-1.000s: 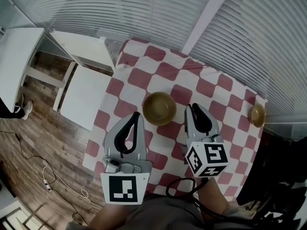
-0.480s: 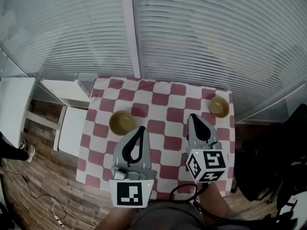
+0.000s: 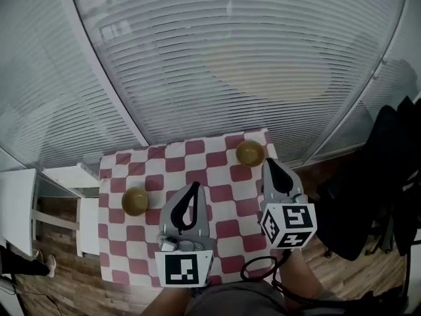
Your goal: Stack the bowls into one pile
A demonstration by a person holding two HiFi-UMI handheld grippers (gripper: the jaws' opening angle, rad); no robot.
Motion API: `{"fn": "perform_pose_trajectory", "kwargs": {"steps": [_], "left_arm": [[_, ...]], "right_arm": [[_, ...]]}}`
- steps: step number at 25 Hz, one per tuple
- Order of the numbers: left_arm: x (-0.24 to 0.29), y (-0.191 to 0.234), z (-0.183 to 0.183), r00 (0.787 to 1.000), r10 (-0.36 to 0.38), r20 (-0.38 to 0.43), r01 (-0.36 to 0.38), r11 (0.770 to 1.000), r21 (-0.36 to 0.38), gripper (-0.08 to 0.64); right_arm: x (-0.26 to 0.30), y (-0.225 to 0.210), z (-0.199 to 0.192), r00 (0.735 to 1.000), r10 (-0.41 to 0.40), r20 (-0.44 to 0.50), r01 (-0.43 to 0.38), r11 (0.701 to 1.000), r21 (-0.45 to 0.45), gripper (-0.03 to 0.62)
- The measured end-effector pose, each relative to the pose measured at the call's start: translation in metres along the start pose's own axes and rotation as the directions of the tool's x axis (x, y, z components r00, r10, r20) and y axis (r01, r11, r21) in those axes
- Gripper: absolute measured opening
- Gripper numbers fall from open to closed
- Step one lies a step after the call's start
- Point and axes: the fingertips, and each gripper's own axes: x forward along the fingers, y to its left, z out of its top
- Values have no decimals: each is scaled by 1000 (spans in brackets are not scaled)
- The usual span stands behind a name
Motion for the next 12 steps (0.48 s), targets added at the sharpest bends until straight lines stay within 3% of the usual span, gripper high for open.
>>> {"fn": "perform_pose_trajectory", "kwargs": {"steps": [6,12], "left_arm": [[25,-29,3,999,-45,1,45,999,7,0],[44,-33,-20,997,-41,-59,39,999,-23,0]], "right_arm": [[2,-47,11,998,-56,10,56,998,3,28],[30,-68,-15,997,-55,-61,56,998,14,28]]}}
